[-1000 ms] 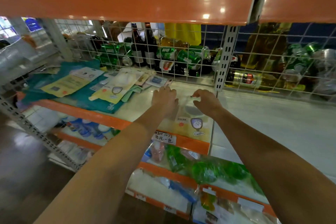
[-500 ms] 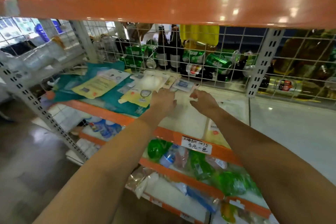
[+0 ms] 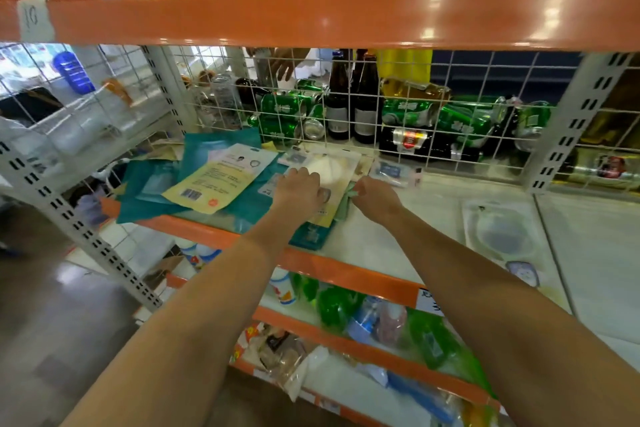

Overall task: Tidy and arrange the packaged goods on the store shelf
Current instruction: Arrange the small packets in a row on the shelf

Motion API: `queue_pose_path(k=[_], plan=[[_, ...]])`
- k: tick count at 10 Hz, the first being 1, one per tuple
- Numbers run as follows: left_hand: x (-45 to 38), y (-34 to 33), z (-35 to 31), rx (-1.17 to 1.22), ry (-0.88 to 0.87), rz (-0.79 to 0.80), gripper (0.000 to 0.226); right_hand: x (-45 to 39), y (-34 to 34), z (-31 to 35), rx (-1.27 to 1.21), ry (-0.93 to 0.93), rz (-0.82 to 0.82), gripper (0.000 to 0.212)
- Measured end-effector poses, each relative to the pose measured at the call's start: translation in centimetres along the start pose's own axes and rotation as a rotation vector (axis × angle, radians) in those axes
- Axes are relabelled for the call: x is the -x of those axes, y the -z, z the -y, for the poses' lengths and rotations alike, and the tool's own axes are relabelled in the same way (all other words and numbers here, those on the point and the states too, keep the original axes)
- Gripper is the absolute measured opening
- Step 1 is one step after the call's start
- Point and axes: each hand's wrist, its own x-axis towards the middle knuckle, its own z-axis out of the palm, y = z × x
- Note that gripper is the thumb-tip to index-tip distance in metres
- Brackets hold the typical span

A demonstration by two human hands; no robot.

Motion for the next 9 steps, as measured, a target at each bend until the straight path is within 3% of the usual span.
queue_pose_path(k=[3,5,9], plan=[[-2.0,-1.5,2.8,0.018,-0.024,-0.024,0.036,-2.4,-1.8,2.4,-0.158,-0.197,-0.063,0.032],[-2.8,-2.0,3.4,0.065,-0.024,-0.039,0.035,-4.3,-1.9,2.5,-0.428,-0.378,-0.005,0.037],[-3.2,-2.5,4.0,0.066,-0.037,-0.059,0.037,-5.4,-1.8,5.4,-0.685,-0.447,-0.09,0.049]])
